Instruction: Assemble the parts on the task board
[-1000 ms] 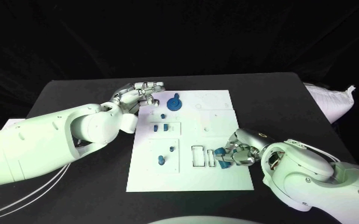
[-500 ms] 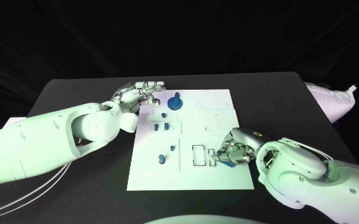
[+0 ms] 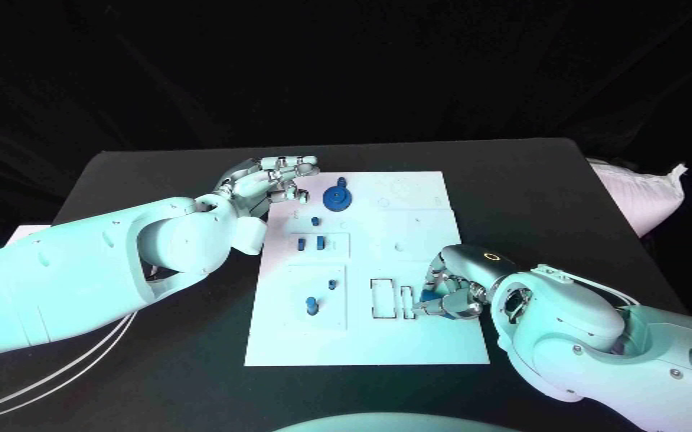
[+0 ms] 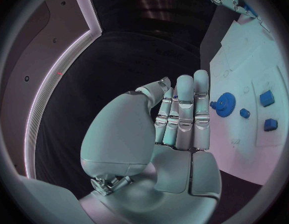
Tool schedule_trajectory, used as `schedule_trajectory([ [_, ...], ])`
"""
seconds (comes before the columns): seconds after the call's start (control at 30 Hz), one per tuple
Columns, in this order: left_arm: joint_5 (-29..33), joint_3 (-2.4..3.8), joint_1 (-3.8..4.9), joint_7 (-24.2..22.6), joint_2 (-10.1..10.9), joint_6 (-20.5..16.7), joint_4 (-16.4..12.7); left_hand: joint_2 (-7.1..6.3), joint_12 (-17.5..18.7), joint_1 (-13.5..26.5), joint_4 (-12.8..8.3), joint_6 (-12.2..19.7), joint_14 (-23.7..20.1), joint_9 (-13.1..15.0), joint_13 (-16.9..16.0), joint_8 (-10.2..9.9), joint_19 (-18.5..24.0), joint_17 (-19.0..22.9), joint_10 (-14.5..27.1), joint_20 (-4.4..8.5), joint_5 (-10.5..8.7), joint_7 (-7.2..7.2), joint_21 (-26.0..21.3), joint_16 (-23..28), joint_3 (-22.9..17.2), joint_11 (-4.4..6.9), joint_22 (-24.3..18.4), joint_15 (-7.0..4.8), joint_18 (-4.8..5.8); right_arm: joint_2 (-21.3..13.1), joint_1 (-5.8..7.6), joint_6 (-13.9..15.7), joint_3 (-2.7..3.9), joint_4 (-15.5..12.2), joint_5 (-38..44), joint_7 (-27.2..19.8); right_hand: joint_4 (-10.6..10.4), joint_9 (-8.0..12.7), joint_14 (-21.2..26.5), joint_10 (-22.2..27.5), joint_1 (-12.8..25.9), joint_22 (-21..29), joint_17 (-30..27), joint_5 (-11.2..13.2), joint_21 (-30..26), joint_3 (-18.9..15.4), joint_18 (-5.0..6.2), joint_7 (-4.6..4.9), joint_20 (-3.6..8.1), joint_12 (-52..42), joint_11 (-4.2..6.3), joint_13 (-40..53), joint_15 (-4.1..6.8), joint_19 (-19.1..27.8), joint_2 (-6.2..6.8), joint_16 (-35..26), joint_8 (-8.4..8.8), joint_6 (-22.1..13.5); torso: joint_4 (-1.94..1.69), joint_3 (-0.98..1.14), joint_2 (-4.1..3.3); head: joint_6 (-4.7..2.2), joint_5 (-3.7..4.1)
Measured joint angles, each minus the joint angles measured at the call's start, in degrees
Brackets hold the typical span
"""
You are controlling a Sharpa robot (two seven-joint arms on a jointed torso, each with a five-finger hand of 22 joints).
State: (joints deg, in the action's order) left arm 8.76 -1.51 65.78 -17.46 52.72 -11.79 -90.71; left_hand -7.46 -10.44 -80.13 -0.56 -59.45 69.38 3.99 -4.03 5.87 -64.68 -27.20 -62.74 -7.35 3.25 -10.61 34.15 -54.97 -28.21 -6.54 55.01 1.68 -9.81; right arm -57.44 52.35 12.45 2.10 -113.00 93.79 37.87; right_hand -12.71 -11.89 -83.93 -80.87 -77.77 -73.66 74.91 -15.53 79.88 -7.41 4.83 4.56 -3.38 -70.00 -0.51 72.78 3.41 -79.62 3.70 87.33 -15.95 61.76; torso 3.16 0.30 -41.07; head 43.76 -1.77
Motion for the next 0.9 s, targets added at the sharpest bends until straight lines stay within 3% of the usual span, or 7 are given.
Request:
schedule_trajectory([
  [0.13,0.0,0.0,0.0,0.0,0.0,0.0,0.0,0.0,0.0,0.0,0.0,0.0,-0.1,0.0,0.0,0.0,0.0,0.0,0.0,0.0,0.0,0.0,0.0,0.0,0.0,0.0,0.0,-0.14,0.0,-0.1,-0.06,0.1,-0.06,0.1,1.2,0.0,-1.3,-0.4,0.0,0.0,0.0,-0.1,0.0,1.9,0.0,-0.3,0.0,-0.04,0.0,0.6,0.0,0.0,0.0,0.0,-0.03,0.0,-0.14,0.0,0.02,0.01,-0.01,-0.11,0.01],
  [0.27,0.0,0.0,-0.01,0.1,0.0,0.1,0.0,0.17,0.0,0.2,0.0,0.0,-0.1,0.0,0.0,0.0,0.0,0.1,0.0,0.0,0.0,0.0,0.0,0.0,0.0,0.0,0.0,-0.15,0.0,-0.1,-0.13,0.4,-0.11,0.2,2.0,0.0,-3.0,-0.8,0.0,0.0,1.0,-0.2,0.0,2.3,0.0,-0.6,0.0,0.15,0.0,0.6,0.0,0.0,0.0,0.0,-0.96,0.0,-0.24,-0.1,0.03,0.04,-0.02,-0.17,0.01],
  [0.43,-0.1,0.0,-0.03,0.1,0.0,0.1,0.0,0.23,0.0,0.2,0.0,0.0,-0.1,0.0,0.0,0.0,0.0,0.1,0.0,0.0,0.0,0.0,0.0,0.0,0.0,0.0,0.0,-0.15,0.0,-0.1,-0.22,1.1,-0.18,0.3,2.5,0.0,-4.1,-1.4,0.0,0.0,2.2,-0.3,0.0,1.3,0.0,-1.8,0.0,0.37,0.0,0.8,0.0,0.0,0.0,0.0,-1.99,0.2,-0.19,-0.7,0.03,0.04,-0.06,-0.21,0.02],
  [0.53,-0.1,0.0,-0.03,0.2,0.0,0.1,0.0,0.23,0.0,0.2,0.2,0.0,-0.1,0.0,0.0,0.0,0.0,0.1,0.2,0.0,0.0,0.0,0.0,0.0,0.2,-0.2,-0.1,-0.15,0.01,-0.2,-0.25,1.6,-0.22,0.5,2.7,0.0,-4.0,-1.8,0.0,-0.1,5.2,-0.3,0.0,2.5,0.0,-3.5,0.0,0.37,0.0,2.5,0.09,-0.4,0.02,0.0,-0.89,0.2,0.35,-1.7,0.03,0.04,-0.08,-0.23,0.02],
  [0.67,-0.1,-0.01,-0.04,0.2,0.0,0.1,0.0,0.23,0.0,0.2,0.2,0.0,-0.1,0.0,0.0,0.0,0.0,0.1,0.2,0.0,0.0,0.0,0.0,0.0,0.2,-0.2,-0.1,-0.15,0.0,-0.3,-0.28,2.0,-0.24,0.4,2.9,-0.1,-4.1,-1.7,-0.2,1.0,7.4,0.0,0.0,4.4,0.0,-4.0,0.0,1.04,0.0,4.1,-0.54,-2.4,-0.21,0.0,1.14,0.2,1.24,-3.1,0.04,0.04,-0.08,-0.18,0.02],
  [0.9,-0.1,-0.01,-0.05,0.3,0.0,0.2,0.0,0.22,0.0,0.2,0.2,0.0,-0.1,0.0,0.1,0.0,0.0,0.1,0.2,0.0,0.0,0.0,0.0,0.0,0.2,-0.2,-0.1,-0.14,0.0,-0.8,-0.31,1.7,-0.26,0.3,3.6,-0.2,-3.9,-1.5,0.0,1.0,7.4,0.0,0.0,5.7,0.0,-3.8,0.0,1.18,-0.01,4.2,-0.62,-2.3,-0.45,0.0,1.98,0.2,1.36,-3.7,0.09,0.04,-0.07,-0.04,0.02],
])
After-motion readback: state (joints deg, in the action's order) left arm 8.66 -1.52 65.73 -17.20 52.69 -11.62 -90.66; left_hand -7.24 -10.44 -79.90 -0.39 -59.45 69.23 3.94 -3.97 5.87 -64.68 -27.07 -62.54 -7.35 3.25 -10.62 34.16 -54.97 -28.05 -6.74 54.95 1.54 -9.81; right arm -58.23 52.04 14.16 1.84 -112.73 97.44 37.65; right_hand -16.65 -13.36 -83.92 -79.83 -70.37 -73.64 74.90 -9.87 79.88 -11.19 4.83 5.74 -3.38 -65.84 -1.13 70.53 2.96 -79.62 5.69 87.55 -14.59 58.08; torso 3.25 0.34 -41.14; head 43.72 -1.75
